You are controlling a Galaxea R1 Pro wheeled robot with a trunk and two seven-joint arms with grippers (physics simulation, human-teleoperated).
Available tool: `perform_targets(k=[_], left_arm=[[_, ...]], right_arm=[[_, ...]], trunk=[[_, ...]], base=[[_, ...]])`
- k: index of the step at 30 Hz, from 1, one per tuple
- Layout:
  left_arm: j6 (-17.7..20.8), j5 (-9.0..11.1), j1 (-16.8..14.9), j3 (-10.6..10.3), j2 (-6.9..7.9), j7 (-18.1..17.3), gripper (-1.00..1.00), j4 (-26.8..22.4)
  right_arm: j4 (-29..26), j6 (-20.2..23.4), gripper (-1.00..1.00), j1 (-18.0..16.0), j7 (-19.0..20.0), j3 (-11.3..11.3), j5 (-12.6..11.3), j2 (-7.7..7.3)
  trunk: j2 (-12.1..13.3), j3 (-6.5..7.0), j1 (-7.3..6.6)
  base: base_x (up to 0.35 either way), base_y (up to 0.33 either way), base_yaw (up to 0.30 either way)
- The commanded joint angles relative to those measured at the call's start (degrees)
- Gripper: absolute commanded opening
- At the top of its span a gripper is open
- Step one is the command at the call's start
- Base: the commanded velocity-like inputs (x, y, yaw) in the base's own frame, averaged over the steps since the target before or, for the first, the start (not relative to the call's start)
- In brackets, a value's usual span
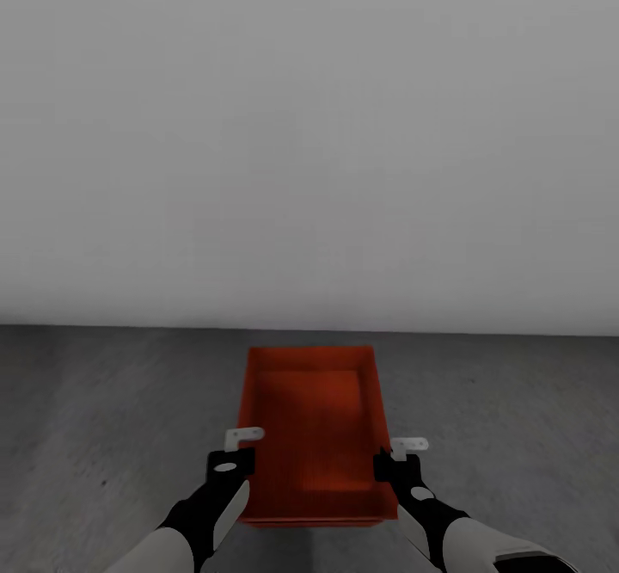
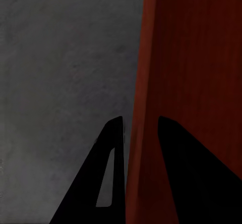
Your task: Move the two storage containers from the living room to the garage. In the garage, place one container on the floor and stack the other container on top of it (either order is fine).
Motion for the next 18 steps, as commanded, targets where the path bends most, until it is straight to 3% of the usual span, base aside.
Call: perform_targets(k=[1,18], left_arm=[[0.26,-0.23,-0.05,-0.13,-0.35,0.48,-1.00,-0.70],[0.26,-0.28,-0.05,-0.13,-0.38,0.48,-1.00,-0.71]], right_arm=[[0.19,-0.14,-1.00,0.00,0.04,-0.58,-0.42,0.01],[0.19,-0.14,-1.00,0.00,0.08,-0.59,-0.42,0.00]], trunk=[[-0.02,-0.03,-0.01],[-0.02,-0.01,-0.01]], base=[[0.000,0.000,0.167],[0.000,0.000,0.018]])
